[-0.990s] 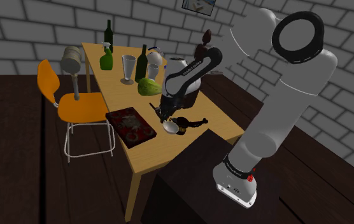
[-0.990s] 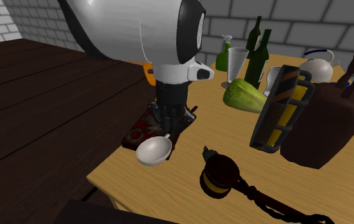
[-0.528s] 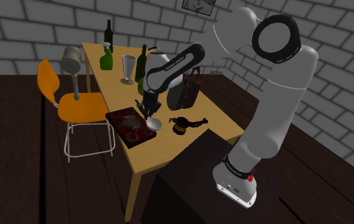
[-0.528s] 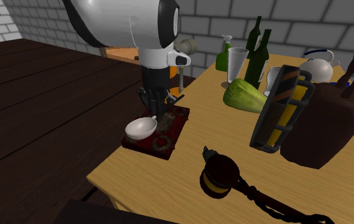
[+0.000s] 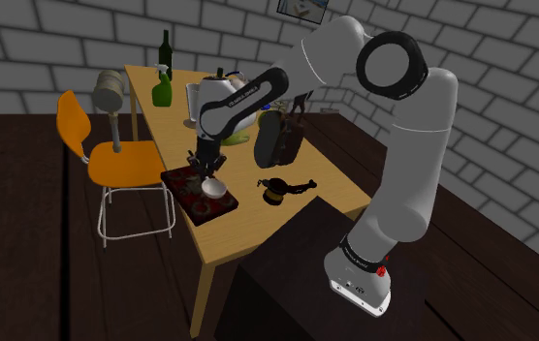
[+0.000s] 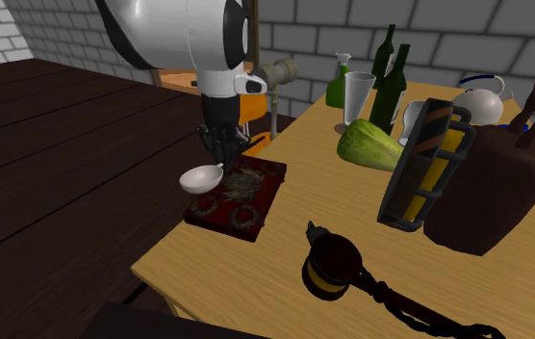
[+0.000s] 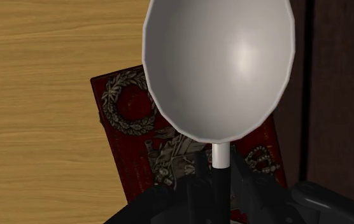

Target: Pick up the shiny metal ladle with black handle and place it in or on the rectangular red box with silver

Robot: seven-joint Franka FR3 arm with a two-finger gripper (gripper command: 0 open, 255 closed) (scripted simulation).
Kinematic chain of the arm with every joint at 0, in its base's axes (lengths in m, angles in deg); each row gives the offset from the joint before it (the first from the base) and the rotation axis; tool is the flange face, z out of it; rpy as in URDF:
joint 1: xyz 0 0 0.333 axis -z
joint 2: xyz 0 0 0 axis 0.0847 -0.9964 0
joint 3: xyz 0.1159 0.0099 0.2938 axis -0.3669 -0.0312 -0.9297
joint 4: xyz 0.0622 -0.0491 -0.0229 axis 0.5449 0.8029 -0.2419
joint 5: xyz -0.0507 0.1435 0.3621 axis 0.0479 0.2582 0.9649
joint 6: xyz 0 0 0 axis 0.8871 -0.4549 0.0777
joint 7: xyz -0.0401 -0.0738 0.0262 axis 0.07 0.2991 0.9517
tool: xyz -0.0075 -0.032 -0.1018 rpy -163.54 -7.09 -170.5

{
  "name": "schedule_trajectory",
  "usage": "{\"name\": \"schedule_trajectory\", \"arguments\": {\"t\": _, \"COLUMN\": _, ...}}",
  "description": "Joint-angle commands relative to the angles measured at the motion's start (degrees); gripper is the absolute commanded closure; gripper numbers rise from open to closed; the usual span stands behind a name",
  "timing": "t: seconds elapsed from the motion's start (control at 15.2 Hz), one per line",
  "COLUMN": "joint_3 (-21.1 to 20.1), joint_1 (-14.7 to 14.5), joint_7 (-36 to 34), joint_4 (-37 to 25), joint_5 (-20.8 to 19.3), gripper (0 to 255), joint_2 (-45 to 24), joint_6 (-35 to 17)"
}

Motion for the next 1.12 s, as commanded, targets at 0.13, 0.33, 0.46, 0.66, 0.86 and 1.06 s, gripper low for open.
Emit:
{"name": "schedule_trajectory", "arguments": {"t": 0.13, "joint_3": 0.1, "joint_1": -0.1, "joint_7": 0.0, "joint_4": -0.1, "joint_5": -0.1, "gripper": 255, "joint_2": -2.6, "joint_6": -2.4}}
{"name": "schedule_trajectory", "arguments": {"t": 0.33, "joint_3": 0.2, "joint_1": -0.2, "joint_7": 0.0, "joint_4": -0.2, "joint_5": -0.2, "gripper": 255, "joint_2": -4.4, "joint_6": -4.2}}
{"name": "schedule_trajectory", "arguments": {"t": 0.46, "joint_3": 0.2, "joint_1": -0.2, "joint_7": 0.0, "joint_4": -0.4, "joint_5": -0.3, "gripper": 255, "joint_2": -5.7, "joint_6": -5.4}}
{"name": "schedule_trajectory", "arguments": {"t": 0.66, "joint_3": 0.3, "joint_1": -0.3, "joint_7": 0.1, "joint_4": -0.7, "joint_5": -0.4, "gripper": 255, "joint_2": -8.1, "joint_6": -7.4}}
{"name": "schedule_trajectory", "arguments": {"t": 0.86, "joint_3": 0.3, "joint_1": -0.3, "joint_7": 0.1, "joint_4": -0.7, "joint_5": -0.4, "gripper": 255, "joint_2": -8.1, "joint_6": -7.4}}
{"name": "schedule_trajectory", "arguments": {"t": 1.06, "joint_3": 0.3, "joint_1": -0.3, "joint_7": 0.1, "joint_4": -0.7, "joint_5": -0.4, "gripper": 255, "joint_2": -8.1, "joint_6": -7.4}}
